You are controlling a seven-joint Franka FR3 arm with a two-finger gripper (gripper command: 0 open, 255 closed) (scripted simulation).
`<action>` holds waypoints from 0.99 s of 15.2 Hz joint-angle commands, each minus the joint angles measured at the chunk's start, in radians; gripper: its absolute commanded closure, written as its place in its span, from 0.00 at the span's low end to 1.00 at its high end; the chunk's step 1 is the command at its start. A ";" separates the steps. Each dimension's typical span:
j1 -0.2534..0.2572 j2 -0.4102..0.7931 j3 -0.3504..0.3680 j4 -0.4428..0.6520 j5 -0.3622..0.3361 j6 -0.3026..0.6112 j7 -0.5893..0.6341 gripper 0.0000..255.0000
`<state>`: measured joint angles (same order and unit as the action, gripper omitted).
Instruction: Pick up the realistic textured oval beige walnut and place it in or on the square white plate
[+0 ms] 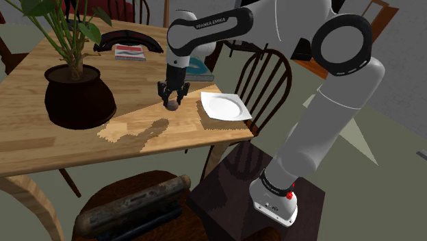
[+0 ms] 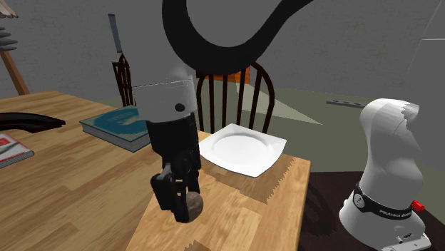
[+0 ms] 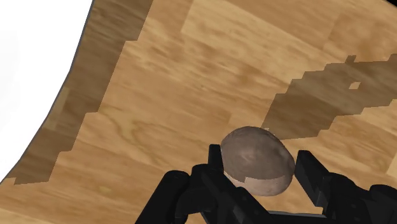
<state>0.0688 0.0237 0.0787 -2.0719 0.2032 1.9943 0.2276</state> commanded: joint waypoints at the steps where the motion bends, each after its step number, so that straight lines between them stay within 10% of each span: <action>1: 0.000 -0.010 0.000 0.016 -0.001 -0.026 0.005 1.00; 15: -0.023 -0.095 -0.024 0.073 -0.011 -0.174 -0.012 1.00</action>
<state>0.0530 -0.0486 0.0622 -1.9733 0.1929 1.8204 0.2308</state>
